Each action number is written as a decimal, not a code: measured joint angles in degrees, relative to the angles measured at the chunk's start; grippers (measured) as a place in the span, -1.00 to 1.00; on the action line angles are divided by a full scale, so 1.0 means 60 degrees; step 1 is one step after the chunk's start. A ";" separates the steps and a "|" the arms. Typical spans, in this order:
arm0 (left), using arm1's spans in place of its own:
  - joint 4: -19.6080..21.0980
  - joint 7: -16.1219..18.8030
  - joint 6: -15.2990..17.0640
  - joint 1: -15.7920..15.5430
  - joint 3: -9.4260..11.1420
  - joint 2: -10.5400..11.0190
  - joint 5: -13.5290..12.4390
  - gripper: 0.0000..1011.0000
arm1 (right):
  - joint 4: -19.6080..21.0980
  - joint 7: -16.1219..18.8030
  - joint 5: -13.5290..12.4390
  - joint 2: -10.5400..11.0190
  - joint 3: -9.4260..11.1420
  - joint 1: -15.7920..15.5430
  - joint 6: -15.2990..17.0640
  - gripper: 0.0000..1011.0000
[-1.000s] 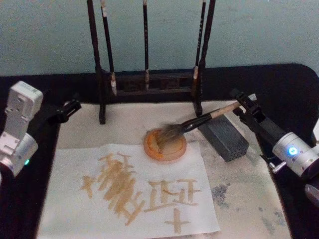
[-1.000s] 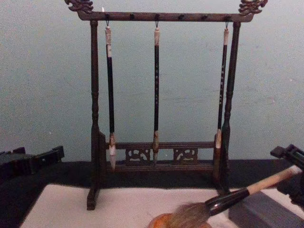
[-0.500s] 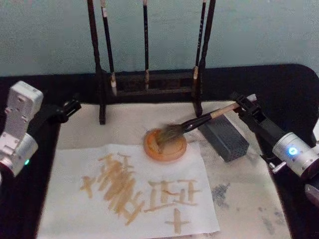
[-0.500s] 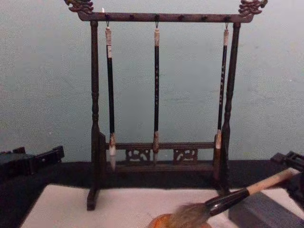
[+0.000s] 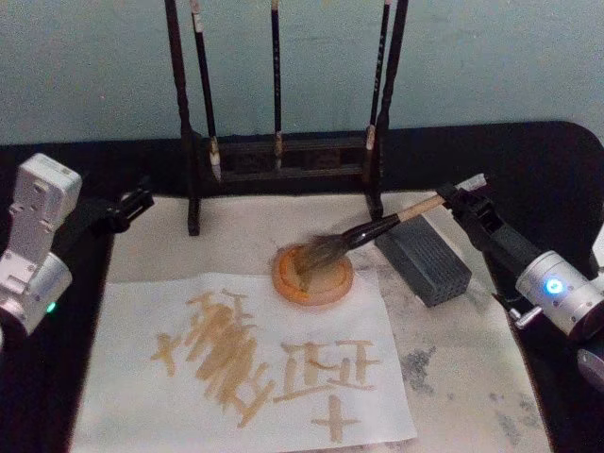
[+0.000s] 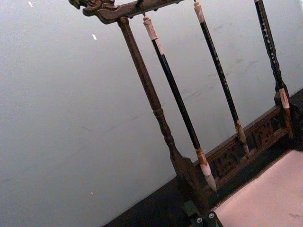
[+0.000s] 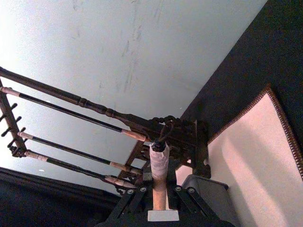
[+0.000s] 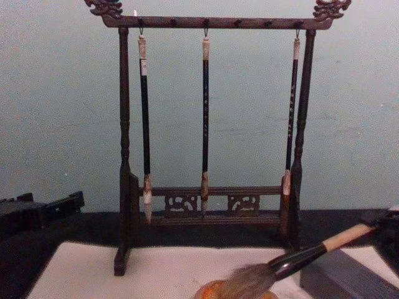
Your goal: Pick up the brush from the inkstone, write on the paper, then place the brush back to its original position.
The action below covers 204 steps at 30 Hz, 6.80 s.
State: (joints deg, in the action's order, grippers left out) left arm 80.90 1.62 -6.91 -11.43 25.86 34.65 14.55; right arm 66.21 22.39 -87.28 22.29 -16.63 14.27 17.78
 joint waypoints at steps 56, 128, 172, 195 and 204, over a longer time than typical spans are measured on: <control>0.0000 0.0000 0.0000 0.0000 0.0000 0.0000 0.0000 0.98 | 0.1384 0.0421 -0.0697 0.0791 -0.0221 -0.0495 -0.0506 -0.68; 0.0000 0.0000 0.0000 0.0001 0.0000 0.0000 0.0000 0.98 | 0.4547 0.0188 0.4510 0.1988 -0.2236 -0.0892 -0.1818 -0.68; 0.0000 0.0000 0.0000 0.0000 0.0000 0.0000 0.0000 0.98 | 0.5474 0.0700 0.3919 0.2305 -0.1848 -0.1374 -0.1942 -0.68; 0.0000 0.0000 0.0000 0.0000 0.0000 0.0000 0.0000 0.98 | 0.4591 0.0279 0.4760 0.1931 -0.2415 -0.0987 -0.1805 -0.68; 0.0000 0.0000 0.0000 0.0000 0.0000 0.0000 0.0000 0.98 | 0.4835 0.0084 0.4826 0.2262 -0.2055 -0.1354 -0.1803 -0.68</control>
State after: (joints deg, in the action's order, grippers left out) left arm 80.90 1.62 -6.91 -11.43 25.86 34.65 14.55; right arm 95.21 22.89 -58.33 35.86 -28.96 6.15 6.96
